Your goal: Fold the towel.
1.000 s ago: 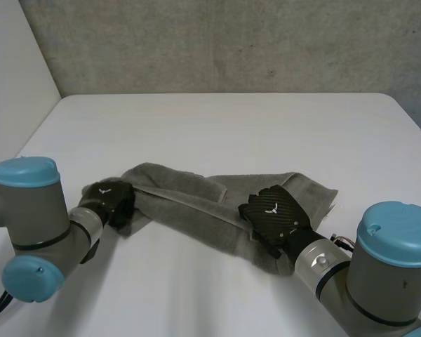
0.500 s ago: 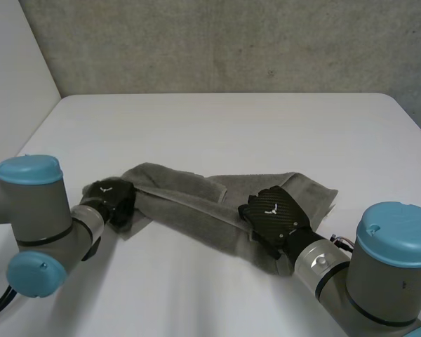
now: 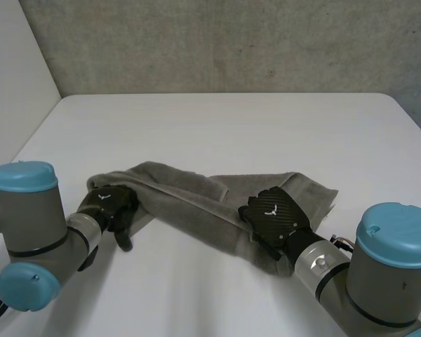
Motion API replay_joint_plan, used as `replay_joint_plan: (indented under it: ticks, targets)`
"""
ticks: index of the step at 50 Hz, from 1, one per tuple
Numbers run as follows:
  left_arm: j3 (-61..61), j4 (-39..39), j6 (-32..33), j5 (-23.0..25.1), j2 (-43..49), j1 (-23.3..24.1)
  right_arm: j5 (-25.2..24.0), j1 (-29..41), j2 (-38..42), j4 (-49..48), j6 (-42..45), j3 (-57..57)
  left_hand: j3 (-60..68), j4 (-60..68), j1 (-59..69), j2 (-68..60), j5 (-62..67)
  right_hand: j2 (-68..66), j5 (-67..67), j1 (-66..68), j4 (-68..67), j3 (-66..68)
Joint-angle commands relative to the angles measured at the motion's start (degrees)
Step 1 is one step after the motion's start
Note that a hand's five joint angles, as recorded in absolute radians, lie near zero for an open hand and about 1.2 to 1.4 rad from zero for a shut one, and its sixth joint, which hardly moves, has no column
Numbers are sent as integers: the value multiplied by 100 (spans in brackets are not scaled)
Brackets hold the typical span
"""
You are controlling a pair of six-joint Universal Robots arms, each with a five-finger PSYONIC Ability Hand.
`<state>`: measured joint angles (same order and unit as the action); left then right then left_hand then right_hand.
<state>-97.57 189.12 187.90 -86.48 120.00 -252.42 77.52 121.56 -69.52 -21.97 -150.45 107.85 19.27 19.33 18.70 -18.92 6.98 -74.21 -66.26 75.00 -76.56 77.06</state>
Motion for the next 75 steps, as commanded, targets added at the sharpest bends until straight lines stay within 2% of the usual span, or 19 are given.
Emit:
replay_joint_plan:
  ticks: [1, 8, 29, 31, 32, 34, 37, 39, 42, 51, 56, 58, 60, 64, 66, 68, 71, 73, 75]
  targets:
    - [186, 11, 1, -27, 199, 0, 0, 0, 0, 0, -2, 0, 35, 29, 92, -70, 264, -579, -374, 500, -344, 294]
    - [353, 20, 1, -35, 296, 0, 0, 0, 0, 0, -2, 8, 860, 854, 917, -895, 1089, -579, -374, 500, -344, 294]
    - [669, -7, 1, -44, 472, -9, 0, 26, 9, 0, -2, 8, 1214, 1208, 1271, -1249, 1443, -579, -374, 500, -344, 294]
    - [705, -15, 1, -44, 516, -9, 0, 26, 9, 0, -2, 8, 2467, 2461, 2525, -2503, 2696, -579, -374, 500, -344, 294]
    - [705, -15, 1, -44, 516, -9, 0, 26, 9, 0, -2, 8, 2475, 2469, 2532, -2511, 2704, -579, -374, 500, -344, 294]
    - [713, -15, 1, -44, 533, -9, 0, 35, 9, 0, -2, 8, 4049, 4043, 4106, -4084, 4278, -579, -374, 500, -344, 294]
    - [705, -15, 1, -44, 516, -9, 0, 26, 9, 0, -2, 8, 4527, 4521, 4585, -4563, 4757, -579, -374, 500, -344, 294]
    - [696, -16, 1, -62, 481, -9, 0, 26, 18, 0, 6, 8, 5430, 5424, 5487, -5466, 5659, -579, -374, 500, -344, 294]
    - [696, -15, 1, -71, 463, -9, 0, 35, 18, 0, 6, 8, 6071, 6065, 6128, -6107, 6300, -579, -374, 500, -344, 294]
    - [696, -42, 1, -79, 437, -9, 9, 35, 9, 9, 6, 8, 6073, 6067, 6130, -6108, 6302, -579, -374, 500, -344, 294]
    - [669, -86, 1, -62, 200, -17, 44, 9, -79, 35, -11, -62, 6073, 6067, 6130, -6108, 6302, -579, -374, 500, -344, 294]
    - [617, -199, -26, -9, -185, -35, 53, -18, -105, 79, -29, -115, 6073, 6067, 6130, -6108, 6302, -579, -374, 500, -344, 294]
    - [617, -278, -26, 8, -405, -9, 53, -27, -193, 176, -38, -194, 6073, 6067, 6130, -6108, 6302, -579, -374, 500, -344, 294]
    - [634, -411, -52, 17, -846, -9, 0, -36, -1060, 998, -107, -815, 6073, 6067, 6130, -6108, 6302, -579, -374, 500, -344, 294]
    - [669, -525, -70, 96, -1432, -9, -70, -88, -1336, 1380, -143, -1108, 6073, 6067, 6130, -6108, 6302, -579, -374, 500, -344, 294]
    - [704, -577, -78, 192, -1731, -17, -228, -446, -1651, 2106, -274, -1790, 6073, 6067, 6130, -6108, 6302, -579, -374, 500, -344, 294]
    - [818, -683, -157, 464, -2224, -70, -325, -651, -1758, 2470, -363, -2171, 6073, 6067, 6130, -6108, 6302, -579, -374, 500, -344, 294]
    - [933, -745, -237, 562, -2437, -88, -500, -1044, -1854, 3204, -538, -2932, 6073, 6067, 6130, -6108, 6302, -579, -374, 500, -344, 294]
    - [1056, -815, -351, 632, -2622, -105, -597, -1238, -1889, 3547, -599, -3336, 6073, 6067, 6130, -6108, 6302, -579, -374, 500, -344, 294]
